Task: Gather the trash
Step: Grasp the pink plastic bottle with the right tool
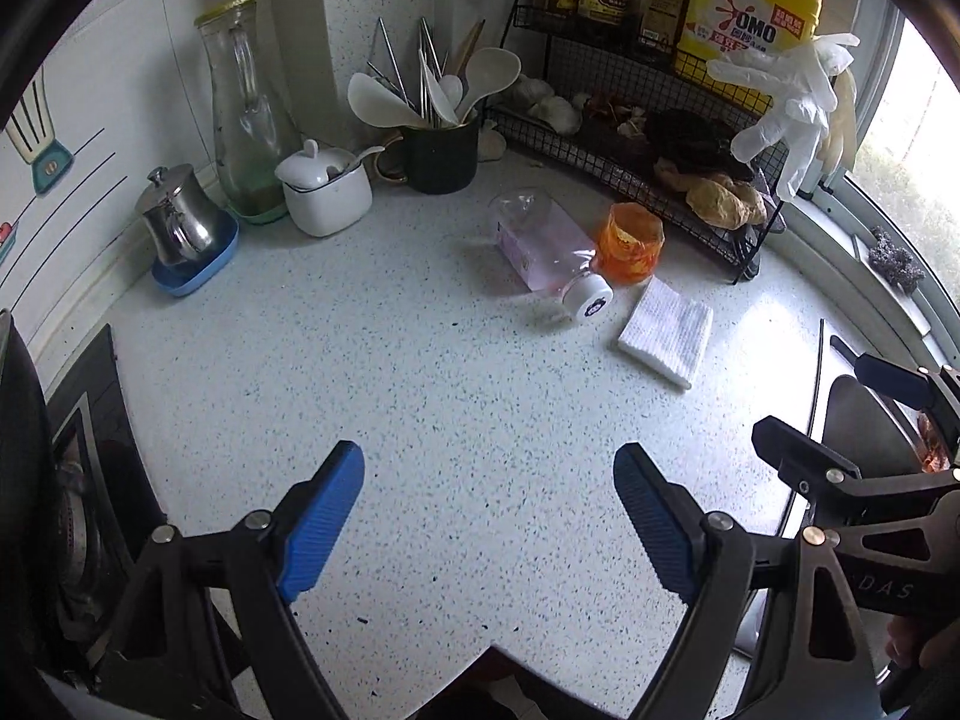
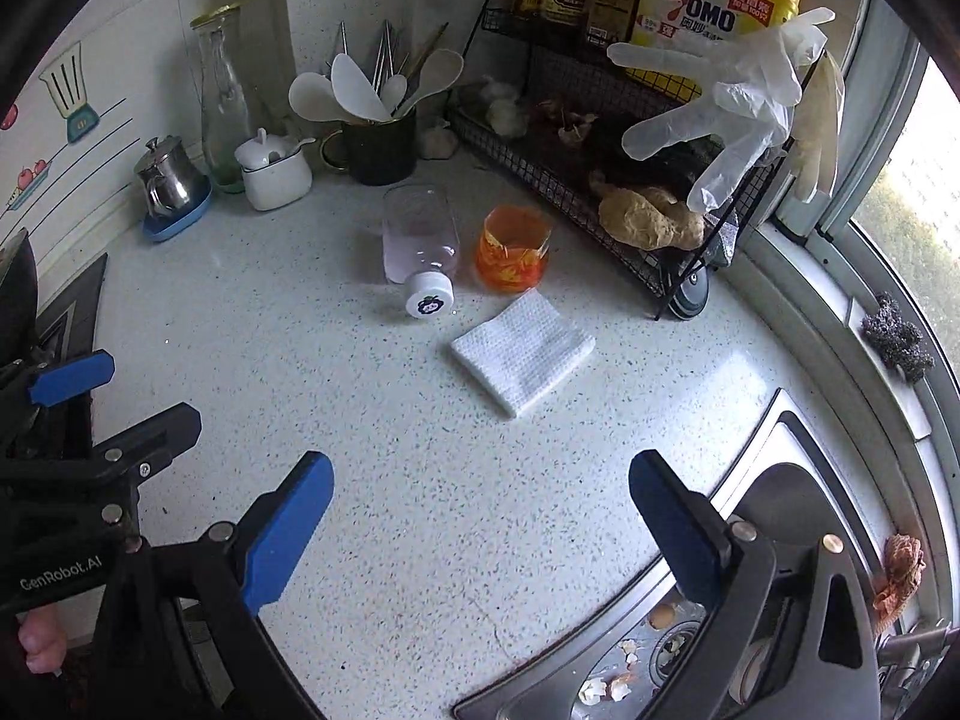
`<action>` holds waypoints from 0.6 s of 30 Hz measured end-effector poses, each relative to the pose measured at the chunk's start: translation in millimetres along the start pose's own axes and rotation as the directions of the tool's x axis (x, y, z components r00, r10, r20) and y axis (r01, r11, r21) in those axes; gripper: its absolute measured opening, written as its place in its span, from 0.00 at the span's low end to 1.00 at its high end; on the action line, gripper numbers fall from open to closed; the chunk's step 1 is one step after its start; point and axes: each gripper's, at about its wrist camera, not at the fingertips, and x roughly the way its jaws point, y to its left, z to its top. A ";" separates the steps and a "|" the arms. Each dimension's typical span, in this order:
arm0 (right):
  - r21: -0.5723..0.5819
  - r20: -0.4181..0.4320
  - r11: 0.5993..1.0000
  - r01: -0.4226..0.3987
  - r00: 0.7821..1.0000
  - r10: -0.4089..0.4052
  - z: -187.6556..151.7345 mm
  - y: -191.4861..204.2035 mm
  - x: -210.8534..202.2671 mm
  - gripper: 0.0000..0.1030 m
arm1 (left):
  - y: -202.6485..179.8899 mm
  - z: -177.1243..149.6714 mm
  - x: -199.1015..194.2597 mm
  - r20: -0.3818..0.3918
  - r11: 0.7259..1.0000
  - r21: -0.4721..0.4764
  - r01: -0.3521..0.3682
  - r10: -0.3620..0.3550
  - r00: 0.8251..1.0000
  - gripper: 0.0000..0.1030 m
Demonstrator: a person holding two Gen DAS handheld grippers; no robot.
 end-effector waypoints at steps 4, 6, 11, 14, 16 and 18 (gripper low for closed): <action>-0.012 0.000 1.000 -0.011 1.000 0.011 25.8 -0.6 10.1 0.96 | 6.2 26.2 9.6 0.002 1.000 -0.003 -0.006 0.006 1.000 0.81; -0.021 0.005 1.000 -0.015 1.000 0.015 39.5 1.0 16.7 0.96 | 13.4 39.1 14.9 0.003 1.000 -0.013 -0.008 0.008 1.000 0.81; -0.066 0.009 0.997 -0.040 0.999 0.040 79.3 13.9 39.9 0.96 | 36.2 70.8 33.8 0.007 0.999 -0.036 -0.027 0.027 1.000 0.81; -0.090 -0.005 0.995 -0.053 0.999 0.053 101.0 18.5 61.0 0.96 | 49.0 89.0 52.0 -0.009 0.999 -0.035 -0.031 0.031 0.999 0.81; -0.102 -0.021 0.992 -0.074 0.997 0.072 113.0 21.9 75.3 0.96 | 57.7 99.2 64.1 -0.020 0.998 -0.044 -0.039 0.038 0.999 0.81; -0.127 -0.037 0.988 -0.088 0.996 0.084 124.0 25.8 89.3 0.96 | 66.6 108.2 76.0 -0.024 0.997 -0.058 -0.048 0.046 0.999 0.81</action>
